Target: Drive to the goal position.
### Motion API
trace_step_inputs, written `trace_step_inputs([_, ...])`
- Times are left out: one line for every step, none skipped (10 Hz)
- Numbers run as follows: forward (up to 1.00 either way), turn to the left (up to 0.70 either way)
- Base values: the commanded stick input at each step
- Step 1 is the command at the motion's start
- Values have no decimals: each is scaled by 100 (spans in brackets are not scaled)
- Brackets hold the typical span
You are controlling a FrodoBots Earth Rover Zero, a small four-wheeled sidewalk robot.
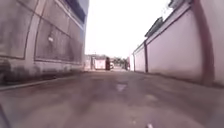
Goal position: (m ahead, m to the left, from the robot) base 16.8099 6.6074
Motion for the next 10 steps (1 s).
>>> trace_step_inputs([70, 1])
trace_step_inputs([70, 1])
trace_step_inputs([70, 1])
trace_step_inputs([70, 1])
trace_step_inputs([70, 1])
trace_step_inputs([70, 1])
trace_step_inputs([70, 1])
trace_step_inputs([70, 1])
trace_step_inputs([70, 1])
trace_step_inputs([70, 1])
